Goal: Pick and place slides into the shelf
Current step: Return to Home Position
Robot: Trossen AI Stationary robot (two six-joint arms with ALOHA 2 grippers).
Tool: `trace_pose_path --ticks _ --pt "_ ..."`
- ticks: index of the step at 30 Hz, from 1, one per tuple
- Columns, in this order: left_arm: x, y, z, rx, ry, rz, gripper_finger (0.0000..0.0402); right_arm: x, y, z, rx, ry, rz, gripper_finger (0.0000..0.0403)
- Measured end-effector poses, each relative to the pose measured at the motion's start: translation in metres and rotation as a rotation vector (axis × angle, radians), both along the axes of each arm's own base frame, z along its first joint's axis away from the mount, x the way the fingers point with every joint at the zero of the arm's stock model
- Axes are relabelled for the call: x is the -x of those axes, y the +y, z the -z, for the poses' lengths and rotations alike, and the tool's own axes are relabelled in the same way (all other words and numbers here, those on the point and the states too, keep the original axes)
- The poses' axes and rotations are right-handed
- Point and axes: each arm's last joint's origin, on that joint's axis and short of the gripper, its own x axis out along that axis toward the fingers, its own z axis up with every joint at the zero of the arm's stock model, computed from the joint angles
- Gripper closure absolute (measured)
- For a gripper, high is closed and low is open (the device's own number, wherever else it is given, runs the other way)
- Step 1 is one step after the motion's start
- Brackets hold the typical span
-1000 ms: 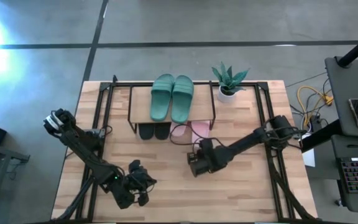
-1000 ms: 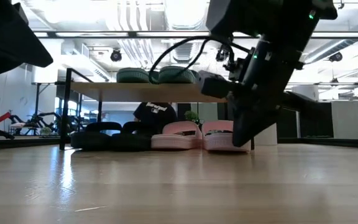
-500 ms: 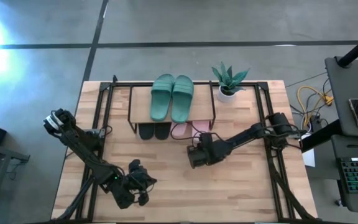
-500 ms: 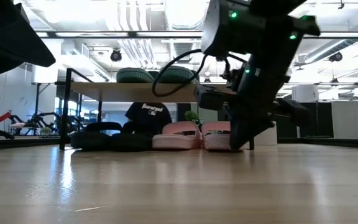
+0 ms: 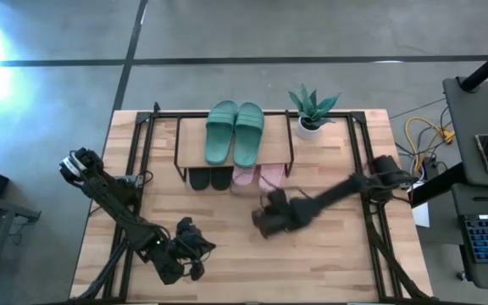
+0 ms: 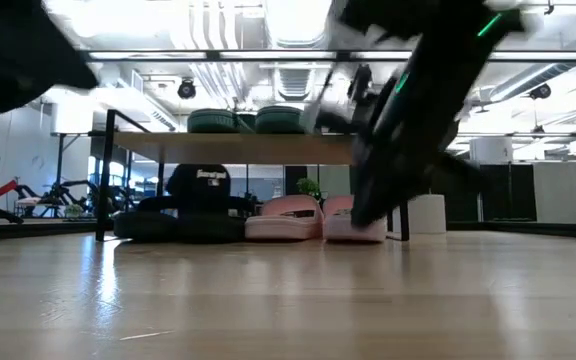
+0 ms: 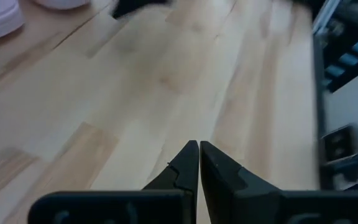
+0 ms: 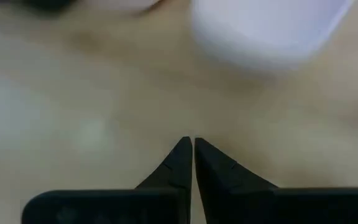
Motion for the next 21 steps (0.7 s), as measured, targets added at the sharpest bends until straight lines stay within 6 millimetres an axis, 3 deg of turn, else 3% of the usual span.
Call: trace_pose_path --ticks 5,8,11,14,16,18,21 --pt "-0.014 0.01 -0.025 0.119 -0.136 -0.041 0.0401 0.025 0.068 -0.063 0.023 -0.267 -0.228 0.039" --pt "-0.026 0.034 -0.053 0.2 -0.27 0.131 0.0401 0.045 0.087 -0.1 0.002 -0.362 -0.412 0.039" --pt "-0.036 0.07 -0.084 0.249 -0.537 0.303 0.0401 0.053 0.082 -0.126 -0.019 -0.449 -0.518 0.039" --pt "-0.038 0.106 -0.103 0.249 -0.766 0.404 0.0401 0.034 0.065 -0.144 -0.015 -0.658 -0.695 0.039" --pt "-0.037 0.124 -0.105 0.211 -0.815 0.407 0.0401 0.024 0.05 -0.143 0.03 -0.735 -0.751 0.039" --pt "-0.027 0.139 -0.102 0.134 -0.802 0.406 0.0401 0.021 0.033 -0.138 0.082 -0.706 -0.752 0.039" --pt "0.0 0.166 -0.107 0.064 -0.862 0.338 0.0401 0.03 0.004 -0.142 0.126 -0.621 -0.74 0.039"
